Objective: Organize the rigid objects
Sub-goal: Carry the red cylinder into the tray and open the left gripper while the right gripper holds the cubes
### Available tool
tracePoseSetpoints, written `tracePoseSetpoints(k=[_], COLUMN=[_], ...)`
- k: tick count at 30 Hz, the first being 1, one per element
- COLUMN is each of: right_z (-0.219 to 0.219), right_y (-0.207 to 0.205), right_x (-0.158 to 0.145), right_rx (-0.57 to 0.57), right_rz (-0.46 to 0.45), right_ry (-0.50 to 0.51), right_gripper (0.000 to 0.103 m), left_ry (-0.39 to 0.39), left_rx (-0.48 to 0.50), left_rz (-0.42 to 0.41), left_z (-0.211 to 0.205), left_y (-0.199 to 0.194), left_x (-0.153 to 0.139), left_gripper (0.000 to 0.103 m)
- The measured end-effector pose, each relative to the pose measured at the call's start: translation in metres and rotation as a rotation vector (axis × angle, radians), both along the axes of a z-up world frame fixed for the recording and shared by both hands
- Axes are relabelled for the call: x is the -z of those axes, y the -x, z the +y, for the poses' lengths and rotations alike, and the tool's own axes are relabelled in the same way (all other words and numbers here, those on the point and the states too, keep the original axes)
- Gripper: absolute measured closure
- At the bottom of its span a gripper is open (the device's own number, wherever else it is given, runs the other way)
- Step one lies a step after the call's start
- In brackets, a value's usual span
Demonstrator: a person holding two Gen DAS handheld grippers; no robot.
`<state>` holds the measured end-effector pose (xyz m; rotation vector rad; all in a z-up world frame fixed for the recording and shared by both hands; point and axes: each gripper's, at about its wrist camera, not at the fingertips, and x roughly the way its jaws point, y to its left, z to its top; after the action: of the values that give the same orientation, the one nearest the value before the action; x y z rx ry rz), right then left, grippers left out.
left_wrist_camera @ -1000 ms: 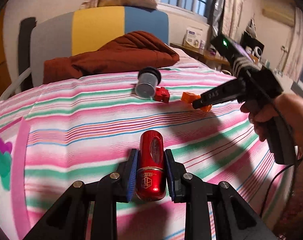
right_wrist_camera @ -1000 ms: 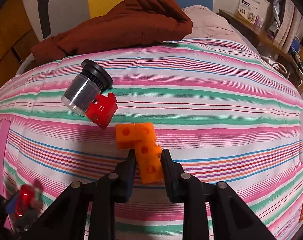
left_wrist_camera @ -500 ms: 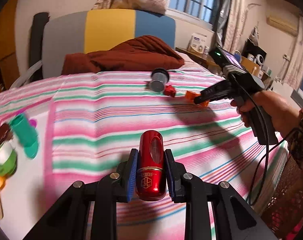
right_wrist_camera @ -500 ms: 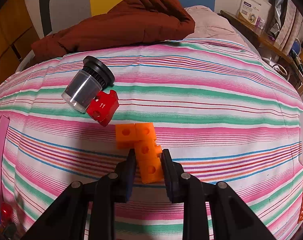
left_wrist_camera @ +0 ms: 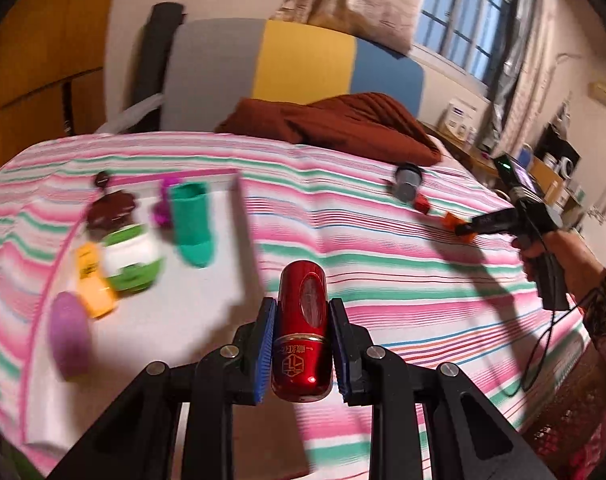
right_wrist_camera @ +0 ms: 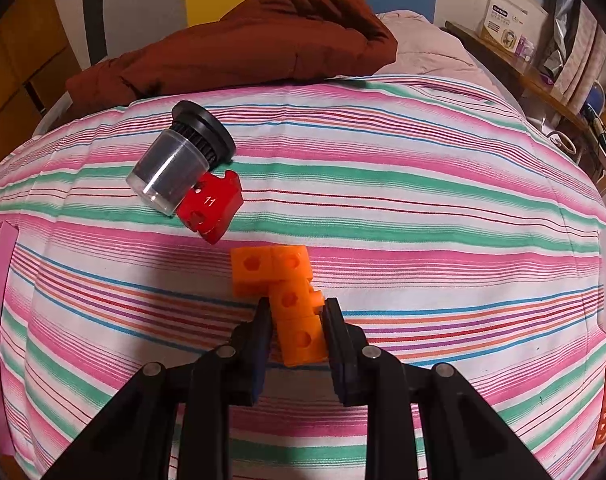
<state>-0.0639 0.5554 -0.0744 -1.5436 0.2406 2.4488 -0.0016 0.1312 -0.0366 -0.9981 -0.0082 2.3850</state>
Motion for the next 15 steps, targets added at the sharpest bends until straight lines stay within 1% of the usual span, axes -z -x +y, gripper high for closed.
tracePoseSetpoints(k=[4, 7, 9, 12, 15], right_z=[0.002, 0.003, 0.003, 0.003, 0.002], right_y=[0.0, 0.0, 0.001, 0.001, 0.002], right_x=[0.001, 0.003, 0.003, 0.004, 0.005], right_rx=[0.009, 0.014, 0.014, 0.013, 0.014], right_rz=[-0.005, -0.009, -0.01, -0.012, -0.012], right_ry=[-0.002, -0.001, -0.002, -0.009, -0.01], right_gripper=[0.078, 0.078, 0.078, 0.078, 0.078], left_ry=[0.02, 0.064, 0.086, 0.125, 0.164], left_rx=[-0.065, -0.115, -0.137, -0.166, -0.217], left_rz=[-0.016, -0.033, -0.066, -0.094, -0.084], left_z=[-0.031, -0.052, -0.064, -0.073, -0.082], left_y=[0.004, 0.007, 0.012, 0.018, 0.02], left_x=[0.004, 0.012, 0.021, 0.03, 0.033], left_gripper=[0.077, 0.077, 0.077, 0.077, 0.076])
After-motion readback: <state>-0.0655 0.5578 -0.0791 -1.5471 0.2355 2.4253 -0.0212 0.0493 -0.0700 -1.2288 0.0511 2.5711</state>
